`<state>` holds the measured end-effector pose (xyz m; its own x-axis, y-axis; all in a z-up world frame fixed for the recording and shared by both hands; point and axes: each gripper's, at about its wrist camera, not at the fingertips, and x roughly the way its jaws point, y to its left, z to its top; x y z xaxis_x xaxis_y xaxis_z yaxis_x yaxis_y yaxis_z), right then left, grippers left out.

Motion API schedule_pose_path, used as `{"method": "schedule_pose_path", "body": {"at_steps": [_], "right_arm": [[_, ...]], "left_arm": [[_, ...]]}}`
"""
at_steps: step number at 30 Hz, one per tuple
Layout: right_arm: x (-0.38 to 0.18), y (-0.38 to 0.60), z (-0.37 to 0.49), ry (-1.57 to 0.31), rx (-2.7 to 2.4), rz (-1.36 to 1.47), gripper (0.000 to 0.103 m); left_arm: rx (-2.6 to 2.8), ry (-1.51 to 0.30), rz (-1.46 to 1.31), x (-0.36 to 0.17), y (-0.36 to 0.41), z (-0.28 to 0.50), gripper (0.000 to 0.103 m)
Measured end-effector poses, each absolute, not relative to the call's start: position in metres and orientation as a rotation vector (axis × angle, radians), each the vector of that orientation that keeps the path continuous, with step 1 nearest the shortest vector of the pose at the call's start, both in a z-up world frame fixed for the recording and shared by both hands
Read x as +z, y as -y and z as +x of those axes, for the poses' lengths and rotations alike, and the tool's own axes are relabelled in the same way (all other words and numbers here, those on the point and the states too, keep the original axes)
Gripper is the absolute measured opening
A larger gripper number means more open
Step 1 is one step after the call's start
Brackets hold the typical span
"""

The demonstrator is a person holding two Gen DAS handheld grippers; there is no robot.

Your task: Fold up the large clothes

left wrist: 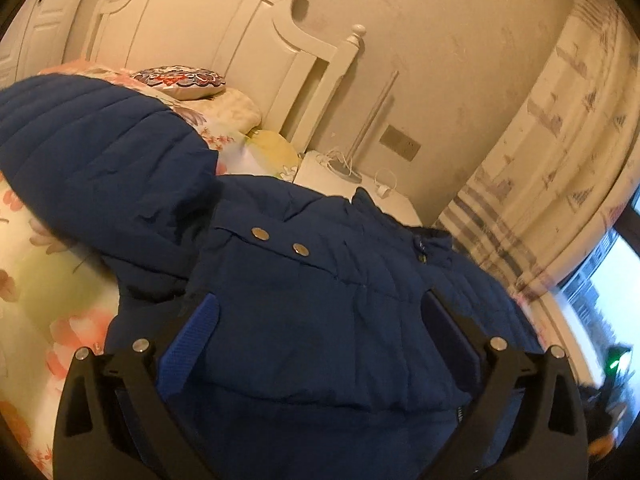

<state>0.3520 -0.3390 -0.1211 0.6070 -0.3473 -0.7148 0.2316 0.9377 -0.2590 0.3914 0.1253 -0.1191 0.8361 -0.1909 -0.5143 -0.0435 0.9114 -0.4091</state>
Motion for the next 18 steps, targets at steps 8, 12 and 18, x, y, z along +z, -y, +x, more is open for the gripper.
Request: {"method": "schedule_pose_path", "body": {"at_steps": [8,12,18], "right_arm": [[-0.132,0.319,0.344,-0.899,-0.262,-0.177,0.065],[-0.129,0.312,0.364,-0.851,-0.273,-0.201,0.068],[-0.139,0.299,0.395,-0.825,-0.275,-0.273,0.071]], "left_arm": [[-0.067,-0.609,-0.422,-0.123,-0.126,0.396,0.100],[-0.066,-0.607,-0.414,-0.123,-0.124,0.396,0.100],[-0.063,-0.610,-0.412,-0.124,-0.124,0.396,0.100]]}}
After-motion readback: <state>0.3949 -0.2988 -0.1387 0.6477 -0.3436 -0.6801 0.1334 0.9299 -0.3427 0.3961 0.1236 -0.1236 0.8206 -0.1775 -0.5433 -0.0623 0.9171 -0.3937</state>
